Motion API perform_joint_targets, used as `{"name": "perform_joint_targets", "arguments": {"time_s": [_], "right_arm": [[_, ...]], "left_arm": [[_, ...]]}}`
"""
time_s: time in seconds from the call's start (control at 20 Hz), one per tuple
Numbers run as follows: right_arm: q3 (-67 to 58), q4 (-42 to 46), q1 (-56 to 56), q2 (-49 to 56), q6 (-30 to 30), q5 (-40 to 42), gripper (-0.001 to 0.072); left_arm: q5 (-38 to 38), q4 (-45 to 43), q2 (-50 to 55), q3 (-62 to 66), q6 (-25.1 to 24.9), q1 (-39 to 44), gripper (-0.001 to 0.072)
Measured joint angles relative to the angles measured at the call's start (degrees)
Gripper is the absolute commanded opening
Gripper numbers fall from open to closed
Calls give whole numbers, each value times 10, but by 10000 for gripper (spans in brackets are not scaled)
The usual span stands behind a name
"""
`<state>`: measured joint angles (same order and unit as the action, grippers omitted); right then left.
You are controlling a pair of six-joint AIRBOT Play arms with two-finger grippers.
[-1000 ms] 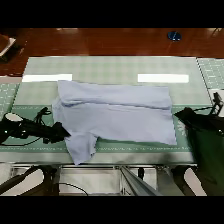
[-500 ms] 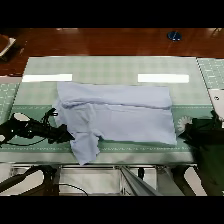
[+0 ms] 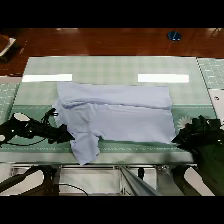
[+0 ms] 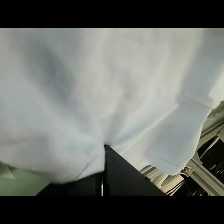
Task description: Fold the shirts.
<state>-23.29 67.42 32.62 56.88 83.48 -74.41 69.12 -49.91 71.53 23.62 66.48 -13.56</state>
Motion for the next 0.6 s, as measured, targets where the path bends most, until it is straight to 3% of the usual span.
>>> {"name": "perform_joint_targets", "arguments": {"time_s": [0.2,0.25,0.3,0.45,0.6], "right_arm": [[0,-52,-1,32,-10,38,374],[0,-64,-1,39,-18,45,233],[-1,-74,-1,43,-29,61,19],[-16,-103,-1,51,-80,91,23],[-53,-136,-1,54,-109,63,22]], "left_arm": [[0,0,0,0,0,0,19],[0,0,0,0,0,0,20],[0,0,0,1,0,0,19],[3,-4,1,19,-1,1,19],[3,-19,1,75,0,0,19]]}}
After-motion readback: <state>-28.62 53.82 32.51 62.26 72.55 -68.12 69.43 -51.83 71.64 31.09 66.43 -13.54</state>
